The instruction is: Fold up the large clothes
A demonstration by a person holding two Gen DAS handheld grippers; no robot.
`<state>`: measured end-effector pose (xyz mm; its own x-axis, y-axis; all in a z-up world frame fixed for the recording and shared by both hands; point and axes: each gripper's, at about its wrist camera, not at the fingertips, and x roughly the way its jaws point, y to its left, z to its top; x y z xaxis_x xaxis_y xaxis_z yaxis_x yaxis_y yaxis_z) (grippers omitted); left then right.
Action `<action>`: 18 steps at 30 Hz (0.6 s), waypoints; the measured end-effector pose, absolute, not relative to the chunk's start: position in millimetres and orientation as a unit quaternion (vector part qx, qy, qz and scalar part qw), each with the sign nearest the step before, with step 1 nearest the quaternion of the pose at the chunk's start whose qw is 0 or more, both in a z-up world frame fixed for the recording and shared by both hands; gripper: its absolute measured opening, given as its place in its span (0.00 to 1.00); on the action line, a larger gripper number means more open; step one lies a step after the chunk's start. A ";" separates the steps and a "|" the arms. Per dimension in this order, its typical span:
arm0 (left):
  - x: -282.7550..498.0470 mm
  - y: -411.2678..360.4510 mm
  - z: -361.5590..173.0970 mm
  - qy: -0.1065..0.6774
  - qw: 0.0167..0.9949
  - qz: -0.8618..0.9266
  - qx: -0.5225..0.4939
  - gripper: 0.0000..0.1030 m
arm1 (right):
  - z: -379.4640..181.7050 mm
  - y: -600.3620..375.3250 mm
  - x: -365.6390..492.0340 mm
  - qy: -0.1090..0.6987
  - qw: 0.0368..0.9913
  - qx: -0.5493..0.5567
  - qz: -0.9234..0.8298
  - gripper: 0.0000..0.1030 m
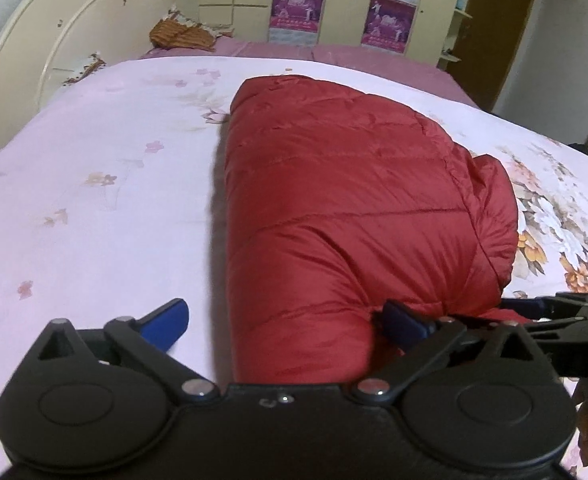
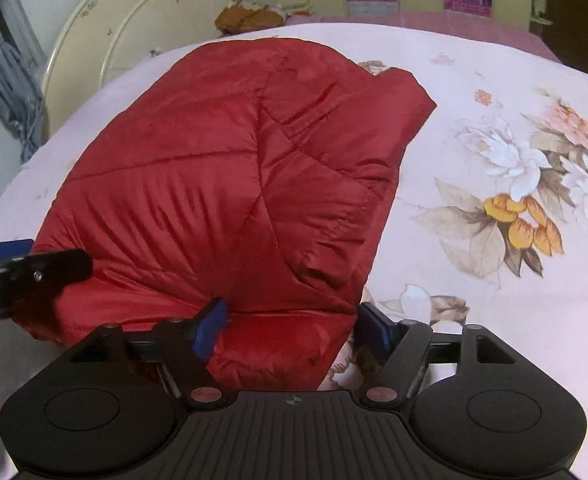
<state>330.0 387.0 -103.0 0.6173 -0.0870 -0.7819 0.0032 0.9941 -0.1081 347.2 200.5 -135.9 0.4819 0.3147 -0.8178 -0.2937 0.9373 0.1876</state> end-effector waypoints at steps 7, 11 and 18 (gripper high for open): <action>304.7 367.2 -77.1 0.423 0.906 0.020 -0.014 1.00 | -103.9 184.5 318.5 0.427 0.893 0.023 0.141 0.87; 263.1 352.2 -46.2 0.377 0.926 0.025 -0.002 1.00 | -81.4 166.4 282.6 0.400 0.902 0.034 0.161 0.87; 181.2 320.7 -3.4 0.342 0.939 0.041 0.004 1.00 | -40.8 150.9 203.4 0.362 0.911 0.027 0.197 0.87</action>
<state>181.2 320.7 -3.4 0.7632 0.0800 -0.6412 -0.0745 0.9966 0.0357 203.4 150.9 -40.8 0.6603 0.3779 -0.6490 -0.3383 0.9212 0.1921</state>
